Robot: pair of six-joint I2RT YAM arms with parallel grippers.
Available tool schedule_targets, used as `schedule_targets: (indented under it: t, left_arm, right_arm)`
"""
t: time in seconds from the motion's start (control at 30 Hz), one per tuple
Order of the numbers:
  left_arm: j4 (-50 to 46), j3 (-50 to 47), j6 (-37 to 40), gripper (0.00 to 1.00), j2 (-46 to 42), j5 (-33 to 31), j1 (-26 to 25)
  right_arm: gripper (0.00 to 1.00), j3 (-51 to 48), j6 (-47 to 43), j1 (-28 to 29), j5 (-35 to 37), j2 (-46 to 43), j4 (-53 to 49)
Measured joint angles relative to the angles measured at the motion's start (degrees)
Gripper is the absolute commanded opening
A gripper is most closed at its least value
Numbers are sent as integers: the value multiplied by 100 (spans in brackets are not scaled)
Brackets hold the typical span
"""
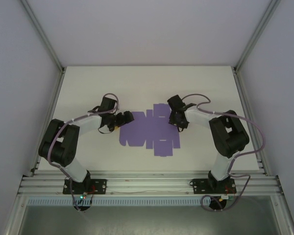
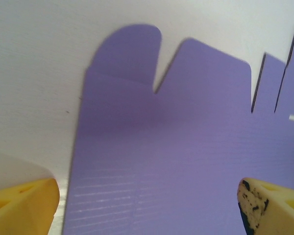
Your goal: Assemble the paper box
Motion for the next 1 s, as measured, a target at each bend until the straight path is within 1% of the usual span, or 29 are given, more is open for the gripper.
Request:
schedule_targets:
  t: [0.17, 0.33, 0.47, 0.57, 0.7, 0.77, 0.8, 0.87, 1.0]
  left_arm:
    - [-173, -4, 133, 96, -55, 173, -72]
    - [136, -105, -96, 93, 37, 466, 42]
    - [745, -352, -743, 93, 17, 905, 260]
    - [1220, -542, -1141, 92, -48, 1073, 319]
    - [1617, -575, -1349, 92, -162, 1123, 317]
    - [1843, -577, -1445, 92, -402, 1143, 317]
    - [2009, -575, -1484, 90, -538, 1215, 317]
    - [2450, -544, -1593, 88, -861, 1598, 293]
    - [2964, -387, -1679, 86, -1196, 2426, -101]
  right_arm:
    - [42, -74, -44, 13, 46, -22, 85]
    - [42, -372, -13, 11, 44, -170, 472]
    - [42, -485, 52, -4, 44, -208, 649]
    - [42, -575, 90, -33, 66, -247, 796]
    - [42, -649, 109, -70, 162, -273, 914]
    - [42, -682, 109, -70, 238, -278, 962]
    - [42, -686, 109, -76, 258, -278, 979]
    - [42, -688, 109, -81, 267, -275, 999]
    - [42, -730, 109, -79, 260, -278, 1062]
